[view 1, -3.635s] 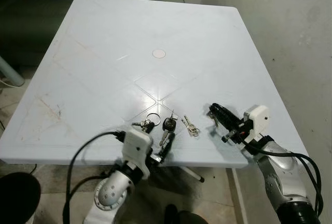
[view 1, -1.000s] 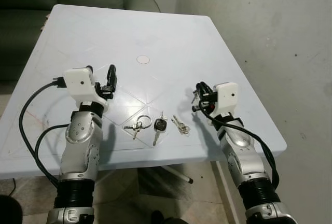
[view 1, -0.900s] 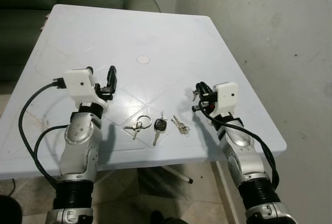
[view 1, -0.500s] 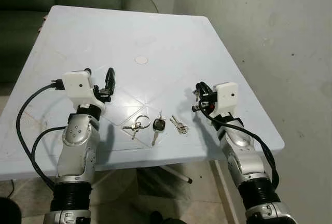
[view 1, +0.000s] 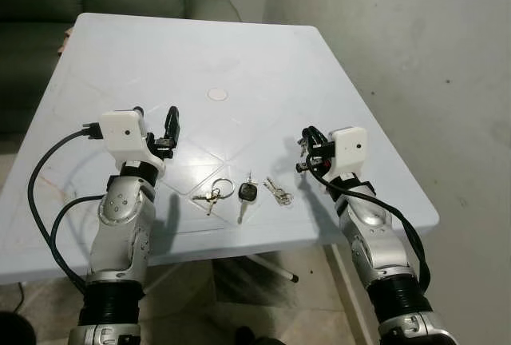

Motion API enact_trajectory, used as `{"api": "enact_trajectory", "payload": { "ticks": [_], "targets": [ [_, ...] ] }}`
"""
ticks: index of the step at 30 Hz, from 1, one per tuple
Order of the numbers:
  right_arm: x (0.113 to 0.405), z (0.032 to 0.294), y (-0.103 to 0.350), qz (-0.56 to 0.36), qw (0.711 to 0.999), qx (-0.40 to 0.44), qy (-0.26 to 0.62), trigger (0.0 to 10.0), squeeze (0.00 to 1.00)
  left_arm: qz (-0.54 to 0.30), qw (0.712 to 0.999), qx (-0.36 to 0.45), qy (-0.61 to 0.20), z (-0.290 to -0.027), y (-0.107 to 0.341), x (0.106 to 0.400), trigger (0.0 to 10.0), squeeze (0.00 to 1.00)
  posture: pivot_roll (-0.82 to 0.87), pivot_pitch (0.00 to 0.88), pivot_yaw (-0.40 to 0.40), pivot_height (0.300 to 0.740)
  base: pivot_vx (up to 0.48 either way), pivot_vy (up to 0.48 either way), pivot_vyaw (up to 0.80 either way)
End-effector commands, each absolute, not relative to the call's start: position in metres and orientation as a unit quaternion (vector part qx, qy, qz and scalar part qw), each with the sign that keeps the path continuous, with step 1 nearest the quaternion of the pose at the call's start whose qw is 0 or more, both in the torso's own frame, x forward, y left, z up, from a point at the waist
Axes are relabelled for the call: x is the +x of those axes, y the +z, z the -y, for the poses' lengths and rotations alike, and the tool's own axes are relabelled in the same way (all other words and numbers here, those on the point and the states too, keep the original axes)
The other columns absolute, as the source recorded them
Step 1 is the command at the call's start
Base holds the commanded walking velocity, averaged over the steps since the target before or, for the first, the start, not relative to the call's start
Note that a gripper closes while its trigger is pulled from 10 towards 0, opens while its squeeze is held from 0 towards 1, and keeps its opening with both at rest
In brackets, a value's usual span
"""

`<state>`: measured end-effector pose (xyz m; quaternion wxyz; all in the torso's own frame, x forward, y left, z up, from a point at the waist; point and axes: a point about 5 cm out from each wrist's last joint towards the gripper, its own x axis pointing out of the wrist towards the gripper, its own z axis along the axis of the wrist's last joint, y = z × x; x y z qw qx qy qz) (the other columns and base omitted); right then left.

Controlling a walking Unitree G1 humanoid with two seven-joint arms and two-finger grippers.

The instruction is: Hang keys on a hook

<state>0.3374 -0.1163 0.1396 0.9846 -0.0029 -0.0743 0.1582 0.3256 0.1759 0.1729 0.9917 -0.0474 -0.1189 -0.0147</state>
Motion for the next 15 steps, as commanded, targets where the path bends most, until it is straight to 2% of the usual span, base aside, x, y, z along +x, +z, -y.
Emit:
{"api": "enact_trajectory", "payload": {
  "ticks": [1,15],
  "targets": [
    [0.3375,0.1176,0.1402,0.077,0.985,-0.007,0.157,10.0,0.00,0.121,0.992,-0.041,-0.015,-0.1755,0.1743,0.3244,10.0,0.00,-0.06,0.062,-0.077,0.740,0.000,0.000,-0.79],
    [0.3368,0.1183,0.1406,0.076,0.985,-0.008,0.157,10.0,0.00,0.124,0.991,-0.046,-0.015,-0.1750,0.1763,0.3236,10.0,0.00,-0.06,0.074,-0.080,0.740,0.000,0.000,-0.79]
  ]
}}
